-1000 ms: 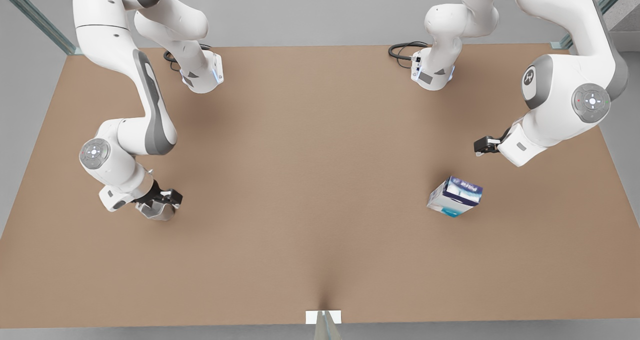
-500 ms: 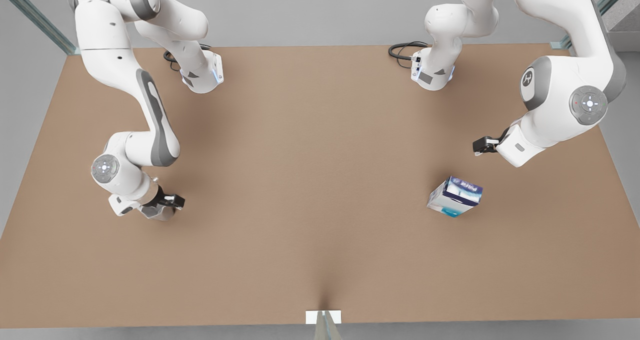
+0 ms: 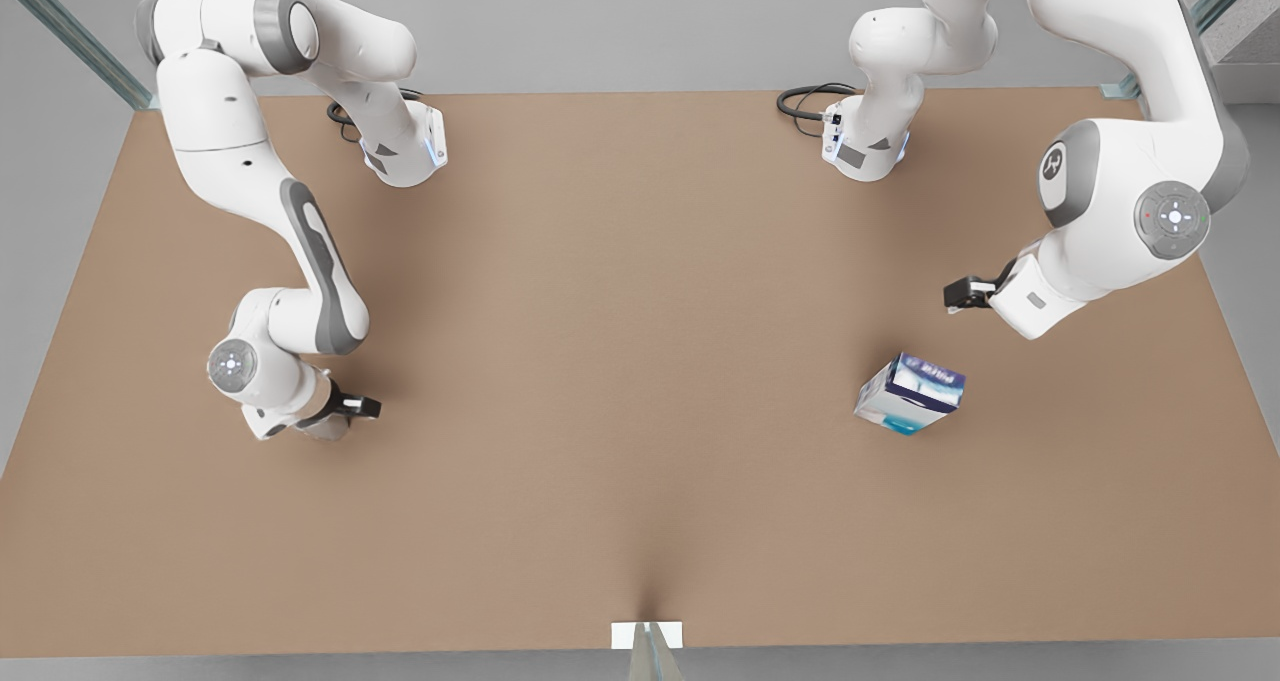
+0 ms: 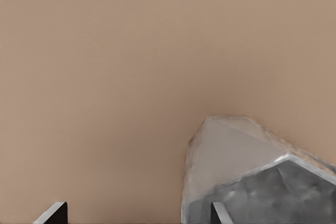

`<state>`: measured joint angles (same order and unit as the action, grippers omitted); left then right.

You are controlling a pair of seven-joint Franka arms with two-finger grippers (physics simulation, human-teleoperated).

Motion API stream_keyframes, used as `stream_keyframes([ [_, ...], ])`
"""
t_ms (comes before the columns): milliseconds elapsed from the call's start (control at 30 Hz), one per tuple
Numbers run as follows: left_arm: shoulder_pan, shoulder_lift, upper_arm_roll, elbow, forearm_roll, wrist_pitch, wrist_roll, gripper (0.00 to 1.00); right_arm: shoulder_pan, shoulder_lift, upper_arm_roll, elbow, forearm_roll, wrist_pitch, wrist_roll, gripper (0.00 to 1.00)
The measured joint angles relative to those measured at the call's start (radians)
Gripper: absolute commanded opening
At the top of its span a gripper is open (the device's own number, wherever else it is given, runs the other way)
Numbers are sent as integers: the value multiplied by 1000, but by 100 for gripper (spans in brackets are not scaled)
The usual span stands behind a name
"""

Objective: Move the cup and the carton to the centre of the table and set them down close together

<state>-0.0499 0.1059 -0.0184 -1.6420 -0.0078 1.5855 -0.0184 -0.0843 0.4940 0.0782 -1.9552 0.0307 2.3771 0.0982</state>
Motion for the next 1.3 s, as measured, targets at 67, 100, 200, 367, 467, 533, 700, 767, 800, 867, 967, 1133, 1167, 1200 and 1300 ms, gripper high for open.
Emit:
stream_keyframes([
  [67, -1, 1, 0, 0, 0, 0, 0, 100, -8, 21, 3, 9, 0, 5, 0, 100],
  [100, -1, 1, 0, 0, 0, 0, 0, 100, -8, 28, 2, 12, -1, 18, -1, 100],
  [200, 0, 0, 0, 1, 0, -1, 0, 100, -8, 43, 1, 38, -2, 19, -2, 100],
  [367, 0, 4, 0, 8, 0, -1, 2, 100, -9, 54, -1, 46, -9, 18, -17, 100],
  [467, -1, 4, 1, 19, 0, -8, -4, 100, -9, 54, -3, 44, -11, 6, -64, 38],
  [533, 0, 0, 2, 18, 0, -8, -21, 100, -8, 57, -3, 48, -15, -13, -67, 21],
  [700, -2, -3, 3, 14, 0, -7, -38, 100, -8, 57, -3, 48, -51, -15, -64, 21],
  [767, 0, -3, 5, 14, 0, -7, -42, 100, -8, 57, -3, 48, -51, -15, -63, 21],
  [800, 0, -3, 6, 14, 0, -7, -41, 100, -8, 58, -3, 48, -50, -15, -63, 21],
  [867, -1, -3, 6, 14, 0, -7, -43, 100, -8, 57, -3, 48, -50, -14, -62, 21],
  [967, -1, -3, 6, 14, 0, -7, -43, 100, -4, 55, -2, 124, -47, -137, -50, 21],
  [1133, -1, -3, 6, 14, 0, -8, -42, 100, -4, 46, 117, 219, -126, -273, 195, 21],
  [1167, -3, -5, 9, 14, 0, -6, -51, 100, -6, 49, 163, 237, -132, -274, 281, 21],
  [1200, -13, -6, 29, 13, 0, 4, -77, 100, -4, 54, 218, 251, -166, -286, 400, 21],
  [1300, 9, -2, 34, 1, -5, 86, -347, 100, 17, 138, 319, 429, -229, -438, 637, 21],
])
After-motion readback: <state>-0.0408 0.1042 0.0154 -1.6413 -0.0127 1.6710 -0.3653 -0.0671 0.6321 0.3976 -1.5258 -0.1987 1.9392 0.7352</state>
